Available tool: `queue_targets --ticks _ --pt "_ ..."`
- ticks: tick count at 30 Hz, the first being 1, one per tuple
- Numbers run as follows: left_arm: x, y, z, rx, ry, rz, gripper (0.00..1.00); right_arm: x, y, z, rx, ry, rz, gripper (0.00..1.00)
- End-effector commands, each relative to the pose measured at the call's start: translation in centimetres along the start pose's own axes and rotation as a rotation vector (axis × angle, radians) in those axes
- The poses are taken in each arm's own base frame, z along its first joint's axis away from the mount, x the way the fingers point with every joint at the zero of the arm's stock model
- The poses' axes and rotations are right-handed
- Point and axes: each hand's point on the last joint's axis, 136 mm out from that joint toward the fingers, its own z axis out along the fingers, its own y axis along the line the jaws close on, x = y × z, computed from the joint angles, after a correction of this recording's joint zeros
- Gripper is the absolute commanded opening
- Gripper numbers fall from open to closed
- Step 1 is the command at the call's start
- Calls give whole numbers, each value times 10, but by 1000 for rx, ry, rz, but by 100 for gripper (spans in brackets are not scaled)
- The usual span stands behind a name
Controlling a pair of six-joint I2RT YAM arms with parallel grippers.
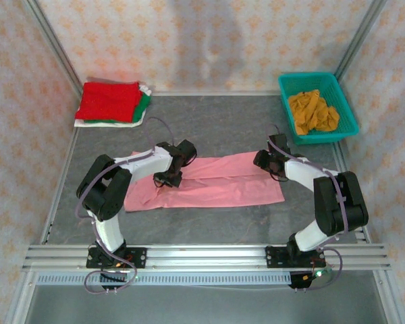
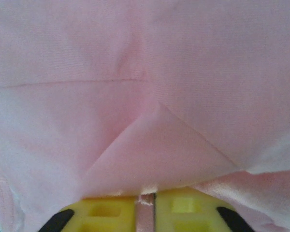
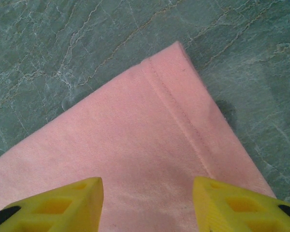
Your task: Fold and stack the t-shirts
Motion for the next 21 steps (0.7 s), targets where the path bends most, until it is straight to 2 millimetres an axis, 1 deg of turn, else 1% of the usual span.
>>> queue_targets --ticks 1,3,6,9,10,12,17,19,21 --pt "-3 14 -9 -43 -14 -19 8 0 -5 3 26 8 8 52" --pt "-2 14 -8 -45 -11 -17 6 1 -5 4 27 9 10 52" --pt "0 12 -3 -42 2 -8 8 1 -6 3 30 9 8 52" --pt "3 11 2 -41 12 -4 21 2 -9 3 39 7 7 52" --pt "3 9 4 -36 14 1 23 2 -9 3 41 7 6 52" --pt "3 9 5 -39 12 -1 23 3 -9 3 39 10 6 52" --pt "2 11 5 -44 8 -9 8 3 -9 3 38 12 8 52" --pt "2 12 3 -47 6 -11 4 2 -8 3 36 9 10 52" --pt "1 14 2 -51 0 -16 3 3 -9 3 37 9 10 52"
